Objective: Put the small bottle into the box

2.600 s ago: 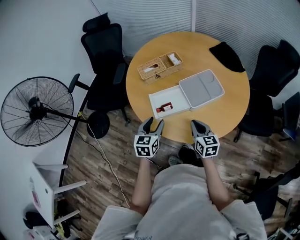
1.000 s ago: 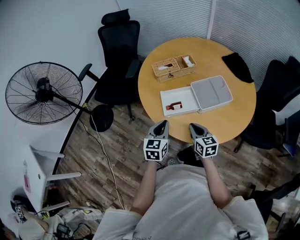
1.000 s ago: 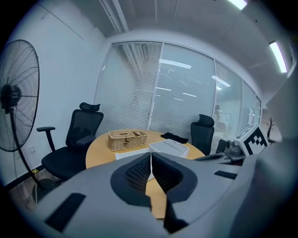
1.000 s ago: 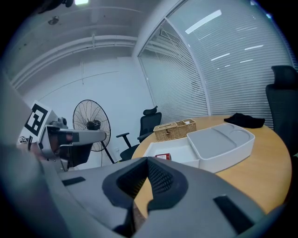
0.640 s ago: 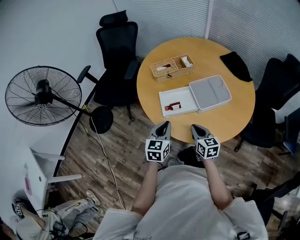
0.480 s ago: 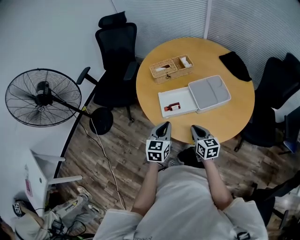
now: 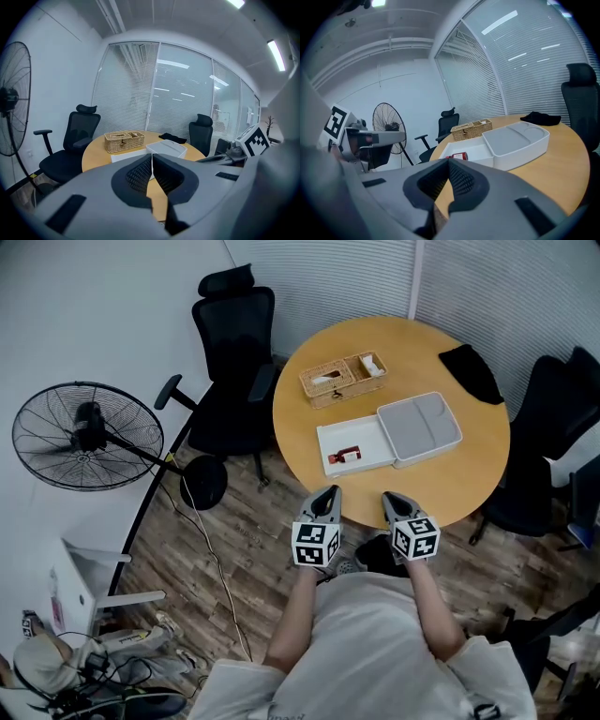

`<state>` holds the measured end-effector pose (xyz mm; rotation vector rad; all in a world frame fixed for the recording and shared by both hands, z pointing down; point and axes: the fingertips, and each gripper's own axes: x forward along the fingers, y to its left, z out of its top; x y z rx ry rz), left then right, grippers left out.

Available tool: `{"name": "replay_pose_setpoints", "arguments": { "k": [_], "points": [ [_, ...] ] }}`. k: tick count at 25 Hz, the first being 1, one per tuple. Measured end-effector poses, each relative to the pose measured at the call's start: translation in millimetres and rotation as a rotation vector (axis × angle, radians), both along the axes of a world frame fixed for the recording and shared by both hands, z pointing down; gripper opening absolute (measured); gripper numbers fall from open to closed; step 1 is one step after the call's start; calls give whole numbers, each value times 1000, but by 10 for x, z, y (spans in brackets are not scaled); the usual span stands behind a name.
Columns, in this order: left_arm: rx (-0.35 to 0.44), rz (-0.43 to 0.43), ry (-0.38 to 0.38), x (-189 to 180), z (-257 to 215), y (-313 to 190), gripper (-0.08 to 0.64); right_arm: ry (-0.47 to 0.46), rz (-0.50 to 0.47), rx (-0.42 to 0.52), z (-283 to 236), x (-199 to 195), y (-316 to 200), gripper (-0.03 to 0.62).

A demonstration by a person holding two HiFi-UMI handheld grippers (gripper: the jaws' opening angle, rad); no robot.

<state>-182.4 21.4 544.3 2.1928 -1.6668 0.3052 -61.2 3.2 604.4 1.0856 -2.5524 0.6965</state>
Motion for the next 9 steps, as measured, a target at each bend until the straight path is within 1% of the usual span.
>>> {"name": "replay_pose_setpoints", "arguments": {
  "k": [4, 9],
  "points": [
    [12, 12, 25, 8, -37, 23, 29, 3, -11, -1, 14, -29, 18, 17],
    [2, 9, 29, -7, -53, 48, 29, 3, -17, -9, 14, -41, 51, 17]
  ]
}}
